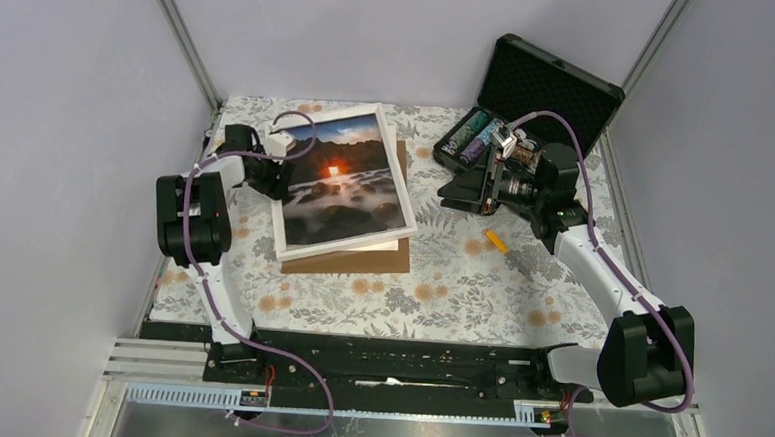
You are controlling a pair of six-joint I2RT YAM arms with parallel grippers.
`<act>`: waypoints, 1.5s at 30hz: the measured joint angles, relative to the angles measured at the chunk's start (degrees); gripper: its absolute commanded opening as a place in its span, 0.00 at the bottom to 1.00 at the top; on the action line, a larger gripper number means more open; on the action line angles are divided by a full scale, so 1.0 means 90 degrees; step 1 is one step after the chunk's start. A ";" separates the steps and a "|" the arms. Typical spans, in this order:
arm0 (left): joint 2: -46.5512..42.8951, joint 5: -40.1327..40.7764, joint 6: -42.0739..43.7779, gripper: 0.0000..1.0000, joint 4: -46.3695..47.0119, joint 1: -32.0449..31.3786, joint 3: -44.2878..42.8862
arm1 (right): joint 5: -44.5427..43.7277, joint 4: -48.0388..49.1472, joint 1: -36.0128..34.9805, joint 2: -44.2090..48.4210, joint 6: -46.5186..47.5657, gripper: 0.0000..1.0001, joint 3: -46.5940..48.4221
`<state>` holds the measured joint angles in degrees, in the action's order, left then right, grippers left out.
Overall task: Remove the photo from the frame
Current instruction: Reset both arms
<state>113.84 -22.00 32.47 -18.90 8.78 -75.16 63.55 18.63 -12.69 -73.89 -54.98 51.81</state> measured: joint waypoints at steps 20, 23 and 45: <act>-0.0648 0.0119 0.1605 0.99 -0.1450 -0.0255 -0.0002 | -0.0189 -0.0357 0.0000 0.0131 0.0505 1.00 -0.0134; -0.1078 0.0044 0.1387 0.99 -0.2067 -0.0255 -0.0464 | -0.0369 -0.1054 0.0002 0.0131 0.1124 1.00 0.0090; -0.5207 -0.1052 -0.2397 0.99 -0.2089 -0.0250 0.1758 | -0.3116 -0.4517 0.0061 0.0187 0.5513 1.00 0.0512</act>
<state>66.98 -31.46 10.90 -37.69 6.52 -59.33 35.51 -22.02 -12.14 -72.20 -5.37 56.42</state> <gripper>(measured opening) 0.988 0.994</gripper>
